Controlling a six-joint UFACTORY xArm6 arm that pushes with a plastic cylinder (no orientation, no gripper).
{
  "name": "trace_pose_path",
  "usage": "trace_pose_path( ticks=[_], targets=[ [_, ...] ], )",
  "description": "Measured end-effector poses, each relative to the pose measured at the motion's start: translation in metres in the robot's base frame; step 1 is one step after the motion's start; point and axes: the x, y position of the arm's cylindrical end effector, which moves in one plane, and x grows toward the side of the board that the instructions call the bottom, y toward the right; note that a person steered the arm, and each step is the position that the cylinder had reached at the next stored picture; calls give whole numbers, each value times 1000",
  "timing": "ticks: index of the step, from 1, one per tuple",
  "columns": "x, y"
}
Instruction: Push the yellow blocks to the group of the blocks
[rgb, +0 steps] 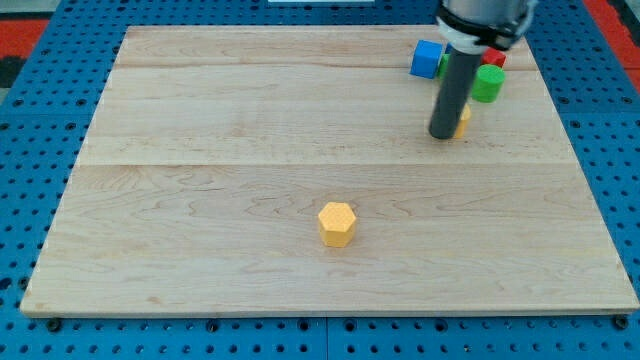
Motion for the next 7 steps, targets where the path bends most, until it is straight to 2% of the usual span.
trace_pose_path(
  ticks=[1,2,3,4,5,6,7],
  targets=[
    [-30,9],
    [-19,28],
    [23,30],
    [16,46],
    [-30,41],
    [19,35],
    [133,32]
  ],
)
